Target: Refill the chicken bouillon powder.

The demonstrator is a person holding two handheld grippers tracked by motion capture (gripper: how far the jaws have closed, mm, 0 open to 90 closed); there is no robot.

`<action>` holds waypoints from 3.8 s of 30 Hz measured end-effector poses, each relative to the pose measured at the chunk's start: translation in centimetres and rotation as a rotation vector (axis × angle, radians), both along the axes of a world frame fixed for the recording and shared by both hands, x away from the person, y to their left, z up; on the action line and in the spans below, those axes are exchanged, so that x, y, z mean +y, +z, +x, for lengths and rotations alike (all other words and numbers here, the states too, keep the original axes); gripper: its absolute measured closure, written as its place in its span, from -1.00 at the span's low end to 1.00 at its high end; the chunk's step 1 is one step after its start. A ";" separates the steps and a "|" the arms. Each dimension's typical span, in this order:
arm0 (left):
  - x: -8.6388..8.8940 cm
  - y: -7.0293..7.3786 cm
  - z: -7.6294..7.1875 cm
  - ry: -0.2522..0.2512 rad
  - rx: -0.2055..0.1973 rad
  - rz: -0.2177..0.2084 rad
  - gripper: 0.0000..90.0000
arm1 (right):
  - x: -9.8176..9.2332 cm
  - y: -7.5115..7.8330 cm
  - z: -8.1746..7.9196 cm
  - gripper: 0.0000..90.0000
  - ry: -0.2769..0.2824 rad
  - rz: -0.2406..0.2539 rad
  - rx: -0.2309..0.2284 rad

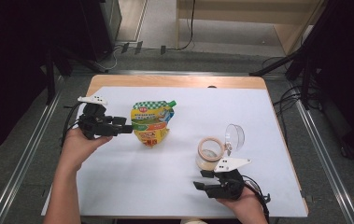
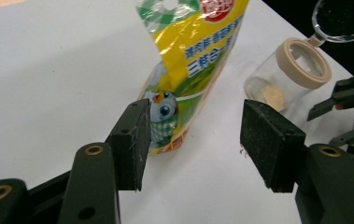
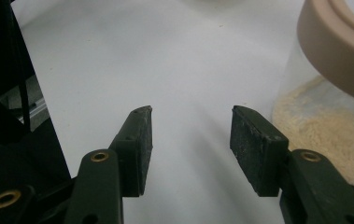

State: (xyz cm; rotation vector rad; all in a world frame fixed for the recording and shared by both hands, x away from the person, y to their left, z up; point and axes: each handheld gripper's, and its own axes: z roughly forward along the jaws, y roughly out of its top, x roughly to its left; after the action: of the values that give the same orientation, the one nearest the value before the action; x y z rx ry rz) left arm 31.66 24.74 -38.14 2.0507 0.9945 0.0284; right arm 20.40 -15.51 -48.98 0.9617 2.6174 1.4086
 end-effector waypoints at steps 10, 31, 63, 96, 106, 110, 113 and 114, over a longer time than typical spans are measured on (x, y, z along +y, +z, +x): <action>-1.9 -1.5 2.1 -0.063 0.002 0.006 -0.02 | 1.3 -0.2 0.1 0.10 0.026 0.015 -0.002; -4.9 -1.9 3.1 -0.107 -0.087 -0.005 0.59 | 6.9 -0.6 2.3 0.11 0.086 0.006 -0.035; -6.5 2.7 -0.2 -0.202 -0.105 0.002 1.00 | 6.4 -2.9 2.1 0.11 0.038 0.013 0.015; -11.5 5.1 -5.1 -0.438 0.032 -0.119 1.00 | 5.9 -1.9 2.4 0.68 -0.032 0.049 -0.148; -11.2 4.4 -4.7 -0.342 0.022 -0.144 0.93 | 7.1 -1.8 1.2 0.72 0.026 0.009 -0.213; -11.7 4.3 -4.8 -0.304 0.001 -0.116 0.85 | 7.6 -1.4 0.5 0.69 0.041 0.012 -0.210; -12.3 4.0 -4.9 -0.296 -0.011 -0.098 0.79 | 7.7 -1.2 0.2 0.68 0.044 0.027 -0.200; -12.5 3.9 -5.0 -0.296 -0.022 -0.096 0.75 | 7.7 -1.0 0.2 0.68 0.048 0.029 -0.197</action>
State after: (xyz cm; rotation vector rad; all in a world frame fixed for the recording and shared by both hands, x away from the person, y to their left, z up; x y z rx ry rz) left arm 26.70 12.28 -34.20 2.0840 0.6585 -0.1489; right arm 20.56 -7.84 -50.02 0.7249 2.4990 1.4722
